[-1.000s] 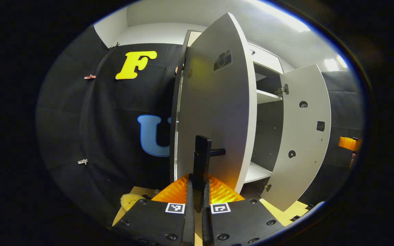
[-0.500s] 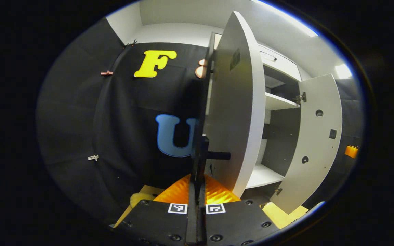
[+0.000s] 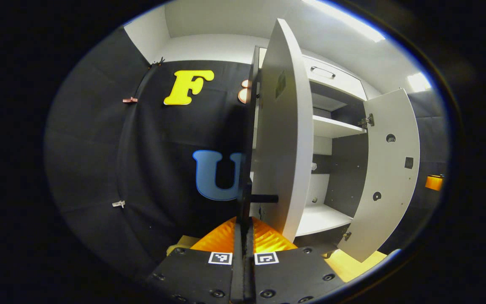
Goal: Open the right door of the double-door shoe cabinet with the right hand, and open the left door with the left hand.
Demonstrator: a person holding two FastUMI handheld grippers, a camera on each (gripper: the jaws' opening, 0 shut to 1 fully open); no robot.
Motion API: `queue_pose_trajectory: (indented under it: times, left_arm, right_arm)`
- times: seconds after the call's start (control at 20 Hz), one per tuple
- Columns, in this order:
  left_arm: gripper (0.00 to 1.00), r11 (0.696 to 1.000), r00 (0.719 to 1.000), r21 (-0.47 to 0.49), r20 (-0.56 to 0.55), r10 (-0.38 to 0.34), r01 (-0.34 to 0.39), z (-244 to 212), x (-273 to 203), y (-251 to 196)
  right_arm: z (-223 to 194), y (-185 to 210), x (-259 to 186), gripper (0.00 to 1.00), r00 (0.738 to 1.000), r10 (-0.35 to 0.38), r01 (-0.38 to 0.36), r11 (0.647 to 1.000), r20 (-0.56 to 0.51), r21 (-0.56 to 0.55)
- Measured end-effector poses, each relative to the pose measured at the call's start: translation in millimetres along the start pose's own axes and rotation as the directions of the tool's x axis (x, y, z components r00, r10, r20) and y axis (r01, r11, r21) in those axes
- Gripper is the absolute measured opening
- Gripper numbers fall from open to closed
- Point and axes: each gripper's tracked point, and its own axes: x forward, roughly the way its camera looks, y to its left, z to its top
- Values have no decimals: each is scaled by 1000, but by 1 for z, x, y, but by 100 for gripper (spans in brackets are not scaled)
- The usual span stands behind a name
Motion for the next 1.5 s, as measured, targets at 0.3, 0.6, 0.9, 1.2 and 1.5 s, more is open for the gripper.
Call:
queue_pose_trajectory:
  times: [0.3,0.6,0.9,1.2,1.5]
  left_arm:
    - [6,997,999,56,21,49,-50,10,-43,-1]
    - [53,998,998,-18,32,53,-53,16,-79,-18]
    - [95,999,999,29,34,41,-42,25,-97,-46]
    - [95,1000,999,15,30,13,-14,20,-103,-84]
    - [95,1000,1000,23,29,6,-7,21,-101,-103]
  right_arm:
    - [1,1,-4,98,1000,10,-10,1000,0,17]
    - [6,4,-4,99,1000,18,-18,1000,7,15]
    - [9,12,-2,98,1000,21,-22,1000,16,21]
    - [6,17,1,99,1000,11,-11,1000,12,20]
    - [7,22,-1,99,1000,16,-16,999,11,31]
